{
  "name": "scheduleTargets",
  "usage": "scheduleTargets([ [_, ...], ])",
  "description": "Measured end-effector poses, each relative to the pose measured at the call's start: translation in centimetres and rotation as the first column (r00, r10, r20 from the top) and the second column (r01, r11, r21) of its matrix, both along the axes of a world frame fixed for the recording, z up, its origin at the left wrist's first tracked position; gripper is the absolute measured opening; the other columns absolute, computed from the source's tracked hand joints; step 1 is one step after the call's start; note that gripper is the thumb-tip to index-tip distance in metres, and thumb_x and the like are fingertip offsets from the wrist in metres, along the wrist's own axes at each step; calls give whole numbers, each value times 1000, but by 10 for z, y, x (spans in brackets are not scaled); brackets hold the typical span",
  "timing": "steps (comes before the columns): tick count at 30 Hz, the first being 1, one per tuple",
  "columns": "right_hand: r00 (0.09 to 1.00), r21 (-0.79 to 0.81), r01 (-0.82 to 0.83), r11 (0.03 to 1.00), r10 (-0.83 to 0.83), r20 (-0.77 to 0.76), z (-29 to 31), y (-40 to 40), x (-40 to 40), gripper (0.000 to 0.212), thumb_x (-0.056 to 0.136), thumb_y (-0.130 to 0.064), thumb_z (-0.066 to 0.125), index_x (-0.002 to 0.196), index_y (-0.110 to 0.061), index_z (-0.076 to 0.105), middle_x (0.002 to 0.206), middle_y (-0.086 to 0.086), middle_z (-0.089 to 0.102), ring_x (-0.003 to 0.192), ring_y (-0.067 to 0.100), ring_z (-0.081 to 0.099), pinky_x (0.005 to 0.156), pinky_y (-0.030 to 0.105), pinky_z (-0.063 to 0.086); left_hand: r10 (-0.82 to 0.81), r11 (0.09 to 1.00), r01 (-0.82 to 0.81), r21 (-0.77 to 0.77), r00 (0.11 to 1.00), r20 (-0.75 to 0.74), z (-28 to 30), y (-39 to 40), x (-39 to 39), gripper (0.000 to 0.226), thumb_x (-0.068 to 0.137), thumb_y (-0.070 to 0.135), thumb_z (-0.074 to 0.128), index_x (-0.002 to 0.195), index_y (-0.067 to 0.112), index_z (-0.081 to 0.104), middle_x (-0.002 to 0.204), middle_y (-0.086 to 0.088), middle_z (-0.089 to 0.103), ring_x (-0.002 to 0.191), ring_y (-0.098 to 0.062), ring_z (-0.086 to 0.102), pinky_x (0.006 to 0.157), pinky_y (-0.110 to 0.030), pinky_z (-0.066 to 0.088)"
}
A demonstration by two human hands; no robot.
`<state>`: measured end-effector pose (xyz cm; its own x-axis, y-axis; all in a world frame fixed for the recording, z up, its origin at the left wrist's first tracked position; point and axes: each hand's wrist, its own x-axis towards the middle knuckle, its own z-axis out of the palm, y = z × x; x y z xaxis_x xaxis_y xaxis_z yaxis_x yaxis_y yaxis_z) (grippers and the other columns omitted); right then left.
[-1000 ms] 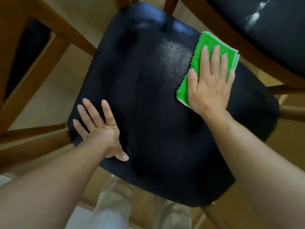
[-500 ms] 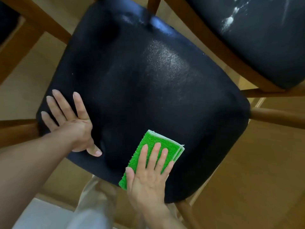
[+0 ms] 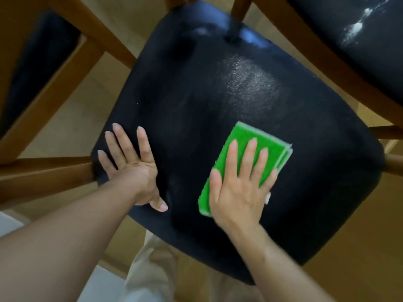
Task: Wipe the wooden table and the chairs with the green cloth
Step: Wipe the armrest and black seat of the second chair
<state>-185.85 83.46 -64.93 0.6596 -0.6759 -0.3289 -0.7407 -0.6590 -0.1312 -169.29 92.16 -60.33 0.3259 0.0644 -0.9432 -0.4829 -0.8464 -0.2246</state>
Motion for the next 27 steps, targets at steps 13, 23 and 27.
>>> scheduleTargets([
  [13, 1000, -104, -16, 994, 15, -12, -5, -49, 122, 66, 99, -50, 16, 157, -19, 6, 163, 17, 2, 148, 41, 2, 112, 68, 6, 10, 998, -12, -64, 999, -36, -3, 4, 3, 170, 48, 51, 91, 90, 11, -69, 104, -29, -68, 108, -46, -56, 107, -61, -20],
  [23, 863, 141, -500, 855, 477, 169, 8, 20, 128, 59, 99, -48, 14, 155, -28, 19, 165, 2, 4, 150, 29, -5, 115, 54, -10, -28, 998, 31, 48, 998, -52, -1, 2, 6, 166, 51, 68, 82, 78, -2, -67, 101, -32, -67, 108, -47, -56, 108, -59, -20],
  [27, 791, 87, -608, 789, 592, 150, 2, -10, 130, 55, 101, -45, 20, 154, -31, 22, 164, -4, 13, 151, 22, 5, 118, 49, 1, -1, 999, 4, 43, 997, -78, 2, -1, 8, 167, 51, 59, 87, 78, 5, -69, 99, -33, -68, 101, -47, -58, 103, -61, -23],
])
